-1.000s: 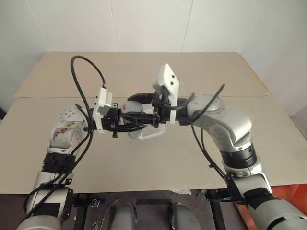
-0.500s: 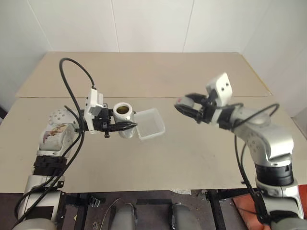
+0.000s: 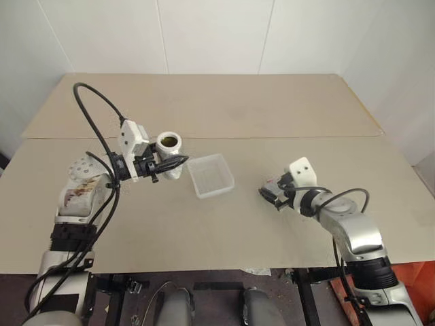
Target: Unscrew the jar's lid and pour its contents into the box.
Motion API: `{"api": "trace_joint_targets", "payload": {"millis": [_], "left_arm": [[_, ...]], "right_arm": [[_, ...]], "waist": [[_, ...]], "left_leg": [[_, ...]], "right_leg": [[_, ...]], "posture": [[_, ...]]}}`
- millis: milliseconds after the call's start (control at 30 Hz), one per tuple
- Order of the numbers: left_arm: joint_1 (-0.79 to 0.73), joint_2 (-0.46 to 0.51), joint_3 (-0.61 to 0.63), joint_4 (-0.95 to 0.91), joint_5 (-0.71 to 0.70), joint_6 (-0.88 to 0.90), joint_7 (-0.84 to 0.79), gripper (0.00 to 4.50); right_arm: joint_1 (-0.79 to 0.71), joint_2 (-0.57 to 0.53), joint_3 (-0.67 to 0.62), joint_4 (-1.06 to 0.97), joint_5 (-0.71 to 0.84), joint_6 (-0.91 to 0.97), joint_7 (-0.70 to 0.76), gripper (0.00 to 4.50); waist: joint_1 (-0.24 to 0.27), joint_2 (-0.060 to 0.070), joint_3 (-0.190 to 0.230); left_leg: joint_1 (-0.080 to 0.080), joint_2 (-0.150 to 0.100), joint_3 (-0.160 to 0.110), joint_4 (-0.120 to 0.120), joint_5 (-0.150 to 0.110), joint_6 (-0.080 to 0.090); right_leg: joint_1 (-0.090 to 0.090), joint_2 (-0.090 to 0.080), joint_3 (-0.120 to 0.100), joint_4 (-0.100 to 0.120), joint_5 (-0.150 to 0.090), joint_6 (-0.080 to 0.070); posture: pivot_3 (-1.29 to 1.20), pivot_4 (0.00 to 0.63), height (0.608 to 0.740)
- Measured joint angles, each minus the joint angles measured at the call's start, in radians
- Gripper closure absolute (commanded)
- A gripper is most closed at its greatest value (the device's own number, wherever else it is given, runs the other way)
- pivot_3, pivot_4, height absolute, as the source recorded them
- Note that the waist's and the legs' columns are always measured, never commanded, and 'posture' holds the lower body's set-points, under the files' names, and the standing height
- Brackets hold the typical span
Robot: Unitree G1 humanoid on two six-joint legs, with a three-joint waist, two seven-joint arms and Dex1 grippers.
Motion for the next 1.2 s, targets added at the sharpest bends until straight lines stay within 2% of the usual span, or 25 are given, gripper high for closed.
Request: {"api": "trace_joint_targets", "payload": {"millis": [133,200,300,367,433,533,667,867,1067,1200], "left_arm": [[-0.115,0.004,-0.083,0.119,0.281,-0.249,0.224,2.57],[-0.179,0.030,-0.177,0.226,0.471,-0.450,0.353,2.57],[-0.316,0.114,-0.396,0.347,0.898,-0.733,0.662,2.57],[-0.415,0.147,-0.559,0.385,1.200,-0.766,0.945,2.57],[-0.503,0.150,-0.715,0.421,1.479,-0.717,1.215,2.57],[-0.553,0.092,-0.844,0.523,1.684,-0.609,1.441,2.57],[-0.555,0.040,-0.936,0.611,1.801,-0.495,1.546,2.57],[-0.584,0.014,-0.961,0.666,1.829,-0.440,1.585,2.57],[-0.583,0.010,-0.955,0.657,1.776,-0.455,1.573,2.57],[-0.565,0.027,-0.878,0.619,1.637,-0.522,1.523,2.57]], "right_arm": [[-0.085,-0.080,-0.080,-0.097,0.148,0.134,0.100,0.04],[-0.142,-0.139,-0.081,-0.106,0.240,0.241,0.174,0.04],[-0.203,-0.193,-0.077,-0.127,0.332,0.303,0.270,0.04],[-0.214,-0.205,-0.064,-0.125,0.339,0.305,0.292,0.04],[-0.223,-0.205,-0.055,-0.121,0.342,0.305,0.301,0.04],[-0.241,-0.200,-0.054,-0.116,0.358,0.305,0.312,0.04],[-0.249,-0.184,-0.061,-0.129,0.380,0.306,0.302,0.04],[-0.234,-0.182,-0.094,-0.170,0.428,0.310,0.270,0.04],[-0.212,-0.182,-0.103,-0.186,0.448,0.310,0.246,0.04],[-0.212,-0.183,-0.102,-0.185,0.450,0.304,0.245,0.04]], "waist": [[0.006,0.000,0.000],[0.006,0.000,0.000],[0.008,0.000,0.000],[0.012,0.000,0.000],[0.018,0.000,0.000],[0.020,0.000,0.000],[0.016,0.000,0.000],[0.023,0.000,0.000],[0.020,-0.001,0.000],[0.017,0.000,0.000]], "left_leg": [[0.000,-0.001,0.000,0.000,0.000,0.000],[0.000,-0.001,0.000,-0.001,0.000,0.000],[0.000,-0.001,0.001,-0.002,0.000,0.000],[-0.001,-0.001,0.000,-0.001,0.000,0.000],[-0.002,-0.002,0.001,-0.001,0.000,0.000],[-0.004,-0.002,0.001,0.000,0.000,0.000],[-0.007,-0.002,0.001,0.000,0.000,0.000],[-0.008,-0.002,0.001,0.000,0.000,0.000],[-0.008,-0.002,0.001,0.001,0.000,0.000],[-0.008,-0.002,0.001,0.000,0.000,0.000]], "right_leg": [[0.001,0.000,0.000,-0.001,0.000,0.000],[0.000,0.000,0.000,-0.001,0.000,0.000],[0.000,0.000,0.000,-0.003,0.000,0.000],[0.000,-0.001,0.000,-0.002,0.000,0.001],[-0.001,-0.001,0.000,-0.002,0.001,0.002],[-0.003,-0.001,0.000,-0.001,0.001,0.002],[-0.007,-0.001,0.000,0.001,0.001,0.002],[-0.007,-0.002,-0.001,0.001,0.001,0.002],[-0.006,-0.002,-0.001,0.001,0.001,0.002],[-0.006,-0.002,0.000,0.001,0.001,0.002]], "posture": [[0.00,0.150,0.740],[0.00,0.150,0.740],[0.00,0.150,0.740],[0.00,0.150,0.740],[0.00,0.150,0.740],[0.00,0.150,0.740],[0.00,0.150,0.740],[0.00,0.150,0.740],[0.00,0.150,0.740],[0.00,0.150,0.740]]}}
